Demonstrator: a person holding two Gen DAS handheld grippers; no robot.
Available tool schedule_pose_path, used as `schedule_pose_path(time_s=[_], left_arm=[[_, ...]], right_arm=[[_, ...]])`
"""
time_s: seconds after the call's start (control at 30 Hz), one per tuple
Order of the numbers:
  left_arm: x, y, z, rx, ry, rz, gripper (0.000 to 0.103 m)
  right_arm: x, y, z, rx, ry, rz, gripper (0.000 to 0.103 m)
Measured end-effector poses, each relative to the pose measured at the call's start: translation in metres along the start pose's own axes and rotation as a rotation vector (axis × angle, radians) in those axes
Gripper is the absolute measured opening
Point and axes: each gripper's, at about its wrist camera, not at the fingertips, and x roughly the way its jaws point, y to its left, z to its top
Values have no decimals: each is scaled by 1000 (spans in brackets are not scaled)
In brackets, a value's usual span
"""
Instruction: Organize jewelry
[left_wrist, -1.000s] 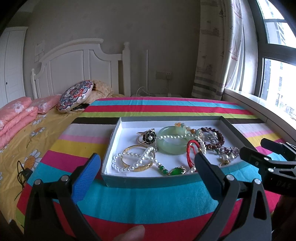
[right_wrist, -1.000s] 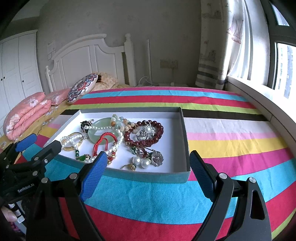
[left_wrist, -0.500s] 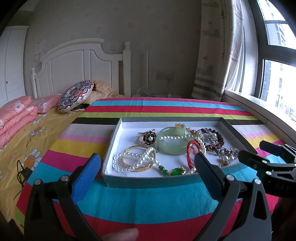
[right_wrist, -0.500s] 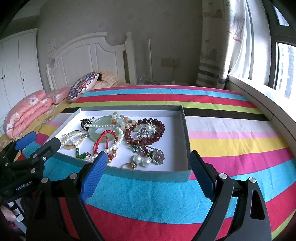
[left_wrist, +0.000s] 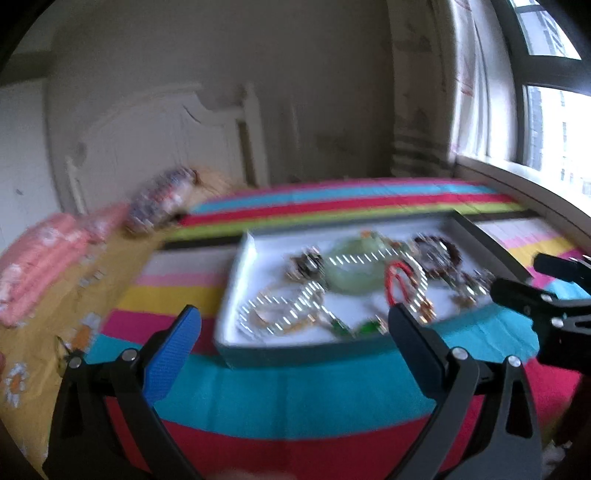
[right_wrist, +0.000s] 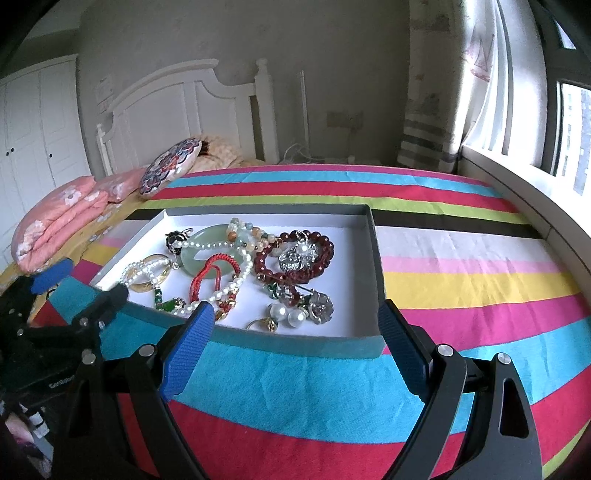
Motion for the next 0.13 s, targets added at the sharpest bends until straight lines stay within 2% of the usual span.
schedule_pose_path(time_s=[0.07,0.13], left_arm=[[3,7,-4,-15,72,-32,101],[8,16,-10,-35,155,-42,101]], right_arm=[[-3,-2,-3,-4,35,33,86],[-3,-3,-9,-5,113,46,86]])
